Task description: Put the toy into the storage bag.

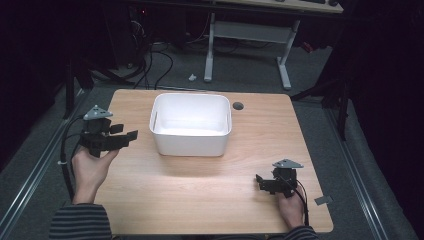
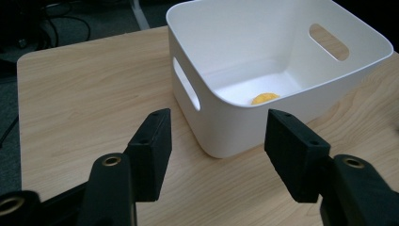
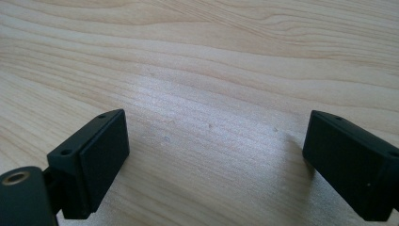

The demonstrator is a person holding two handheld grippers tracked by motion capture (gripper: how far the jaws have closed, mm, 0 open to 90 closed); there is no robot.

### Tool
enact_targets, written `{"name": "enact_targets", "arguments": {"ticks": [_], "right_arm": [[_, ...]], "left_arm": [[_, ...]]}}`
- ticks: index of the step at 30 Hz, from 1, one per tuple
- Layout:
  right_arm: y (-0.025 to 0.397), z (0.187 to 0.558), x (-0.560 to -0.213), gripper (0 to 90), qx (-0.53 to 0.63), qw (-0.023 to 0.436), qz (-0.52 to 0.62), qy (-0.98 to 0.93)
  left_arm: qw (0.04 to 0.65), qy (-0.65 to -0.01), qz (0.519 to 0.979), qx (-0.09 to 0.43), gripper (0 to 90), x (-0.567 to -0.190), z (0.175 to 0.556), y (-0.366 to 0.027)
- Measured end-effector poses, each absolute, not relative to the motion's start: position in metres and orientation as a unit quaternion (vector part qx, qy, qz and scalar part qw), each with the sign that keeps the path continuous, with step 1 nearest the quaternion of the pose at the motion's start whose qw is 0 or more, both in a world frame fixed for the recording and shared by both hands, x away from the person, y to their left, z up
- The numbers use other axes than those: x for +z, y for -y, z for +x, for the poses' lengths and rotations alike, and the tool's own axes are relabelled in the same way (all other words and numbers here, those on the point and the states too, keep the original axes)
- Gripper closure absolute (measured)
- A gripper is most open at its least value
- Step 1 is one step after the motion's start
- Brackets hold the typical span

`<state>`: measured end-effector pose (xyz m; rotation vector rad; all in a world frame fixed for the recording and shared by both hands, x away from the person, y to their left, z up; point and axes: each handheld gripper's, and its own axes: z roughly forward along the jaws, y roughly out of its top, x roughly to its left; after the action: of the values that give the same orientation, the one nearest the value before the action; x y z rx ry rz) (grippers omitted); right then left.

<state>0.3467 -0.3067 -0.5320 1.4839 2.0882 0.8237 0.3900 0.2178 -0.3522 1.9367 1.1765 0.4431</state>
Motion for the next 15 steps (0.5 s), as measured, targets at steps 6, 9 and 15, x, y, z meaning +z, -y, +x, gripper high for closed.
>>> {"name": "enact_targets", "arguments": {"ticks": [6, 9, 15], "right_arm": [[0.307, 0.347, -0.532, 7.3, 0.298, 0.223, 0.538, -0.756], [0.307, 0.347, -0.532, 7.4, 0.298, 0.223, 0.538, -0.756], [0.307, 0.347, -0.532, 7.3, 0.298, 0.223, 0.538, -0.756]], "left_arm": [[0.405, -0.477, 0.760, 0.176, 41.3, -0.362, 0.380, -0.228], [0.403, -0.482, 0.758, 0.175, 41.1, -0.369, 0.376, -0.232], [0.406, -0.484, 0.755, 0.175, 40.8, -0.375, 0.369, -0.237]]}}
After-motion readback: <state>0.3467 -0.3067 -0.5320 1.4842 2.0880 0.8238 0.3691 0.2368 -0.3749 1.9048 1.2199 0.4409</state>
